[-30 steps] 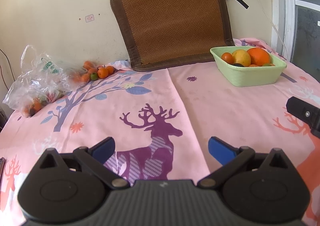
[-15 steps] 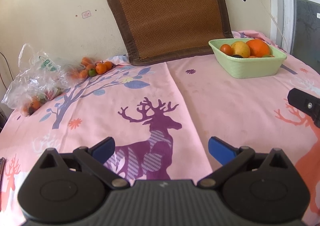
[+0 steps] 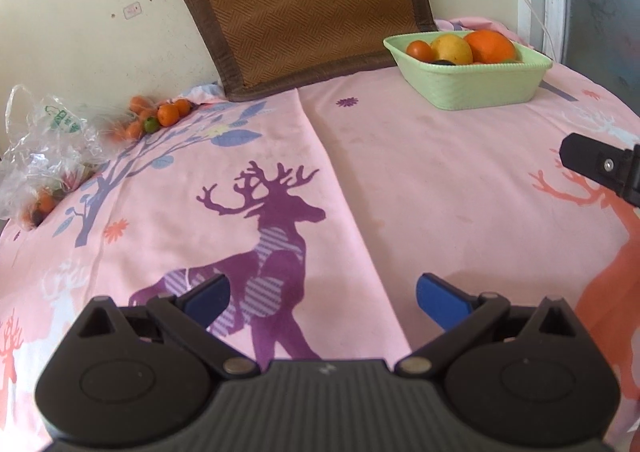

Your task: Organize fruits

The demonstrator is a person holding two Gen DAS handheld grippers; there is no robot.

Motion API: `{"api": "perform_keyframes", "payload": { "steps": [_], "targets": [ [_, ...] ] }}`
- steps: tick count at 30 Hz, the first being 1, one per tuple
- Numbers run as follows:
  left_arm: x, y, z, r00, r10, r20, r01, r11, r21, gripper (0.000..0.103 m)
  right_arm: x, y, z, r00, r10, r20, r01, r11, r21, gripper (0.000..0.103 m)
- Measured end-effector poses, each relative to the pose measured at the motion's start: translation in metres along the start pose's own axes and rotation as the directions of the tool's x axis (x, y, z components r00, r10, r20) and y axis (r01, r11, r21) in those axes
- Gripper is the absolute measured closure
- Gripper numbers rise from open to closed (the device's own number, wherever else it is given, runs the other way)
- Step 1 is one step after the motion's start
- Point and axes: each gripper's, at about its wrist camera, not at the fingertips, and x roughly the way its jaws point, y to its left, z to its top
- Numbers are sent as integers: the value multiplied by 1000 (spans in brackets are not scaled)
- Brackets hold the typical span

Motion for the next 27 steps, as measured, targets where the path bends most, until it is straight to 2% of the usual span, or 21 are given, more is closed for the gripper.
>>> {"api": "perform_keyframes", "payload": {
  "steps": [8, 17, 27],
  "targets": [
    [2, -11, -1, 1000, 25, -4, -25, 999, 40, 0, 2, -7, -1, 1000, -1, -13, 1, 1000, 23, 17],
    [2, -13, 0, 999, 39, 3, -39, 998, 43, 0, 2, -12, 1, 1000, 0, -16, 1, 999, 40, 17],
    [-8, 1, 6, 997, 61, 39, -61, 998, -6, 0, -2, -3, 2, 1000, 12, 7, -12, 1000, 5, 17]
  ]
}}
